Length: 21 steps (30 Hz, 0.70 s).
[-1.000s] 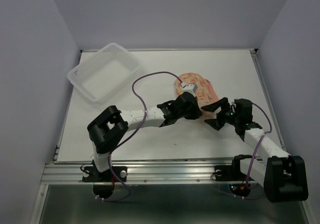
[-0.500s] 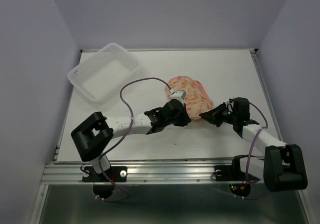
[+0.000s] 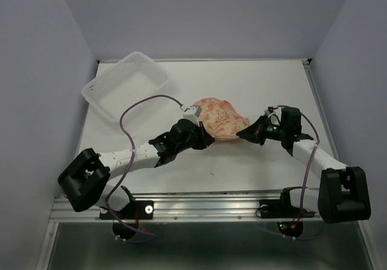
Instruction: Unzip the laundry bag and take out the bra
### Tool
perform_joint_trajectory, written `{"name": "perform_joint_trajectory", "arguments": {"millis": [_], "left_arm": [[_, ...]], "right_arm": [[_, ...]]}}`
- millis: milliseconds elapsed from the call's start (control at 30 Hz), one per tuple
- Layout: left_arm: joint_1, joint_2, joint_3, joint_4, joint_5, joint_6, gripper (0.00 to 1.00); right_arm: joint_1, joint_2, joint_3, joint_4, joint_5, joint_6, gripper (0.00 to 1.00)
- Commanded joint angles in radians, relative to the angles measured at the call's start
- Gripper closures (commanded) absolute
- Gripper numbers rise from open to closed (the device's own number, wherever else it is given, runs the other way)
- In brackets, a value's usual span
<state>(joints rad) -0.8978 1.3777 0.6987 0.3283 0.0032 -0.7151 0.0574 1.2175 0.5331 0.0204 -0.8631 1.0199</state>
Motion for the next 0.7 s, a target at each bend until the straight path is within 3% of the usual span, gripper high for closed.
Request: {"name": "perform_joint_trajectory", "arguments": {"millis": [0,33,67,100,133,167,200,300,500,567,667], "left_arm": [[0.082,-0.026,-0.057,-0.094,-0.115,0.054,1.0],[0.082,-0.023,-0.054,-0.084,-0.106,0.054,1.0],[0.082,-0.022,-0.054,-0.084,-0.106,0.054,1.0],[0.082,-0.02,-0.053,-0.077,-0.092,0.052,1.0],[0.082,-0.017,-0.051,-0.074,-0.085,0.051,0.95],[0.082,-0.016,-0.053,-0.071,-0.075,0.048,0.81],[0.082,-0.017,-0.056,-0.072,-0.072,0.046,0.73],[0.082,-0.054,-0.097,-0.078,-0.077,0.029,0.5],[0.082,-0.18,-0.163,-0.152,-0.126,0.009,0.19],[0.082,-0.213,-0.157,-0.198,-0.159,0.006,0.11],[0.082,-0.25,-0.128,-0.248,-0.196,0.017,0.08]], "right_arm": [[-0.027,-0.009,0.06,-0.063,-0.013,-0.112,0.99],[-0.027,-0.007,0.07,-0.098,0.001,-0.145,0.85],[-0.027,-0.007,0.073,-0.099,0.007,-0.165,0.85],[-0.027,-0.006,0.077,-0.141,0.012,-0.191,0.64],[-0.027,-0.006,0.08,-0.166,0.022,-0.246,0.51],[-0.027,-0.009,0.084,-0.213,0.05,-0.271,0.43],[-0.027,-0.012,0.084,-0.233,0.062,-0.294,0.35],[-0.027,-0.036,0.076,-0.308,0.128,-0.372,0.23],[-0.027,-0.068,0.093,-0.401,0.292,-0.475,0.16],[-0.027,-0.062,0.103,-0.398,0.329,-0.491,0.16],[-0.027,-0.046,0.114,-0.364,0.361,-0.495,0.16]]}}
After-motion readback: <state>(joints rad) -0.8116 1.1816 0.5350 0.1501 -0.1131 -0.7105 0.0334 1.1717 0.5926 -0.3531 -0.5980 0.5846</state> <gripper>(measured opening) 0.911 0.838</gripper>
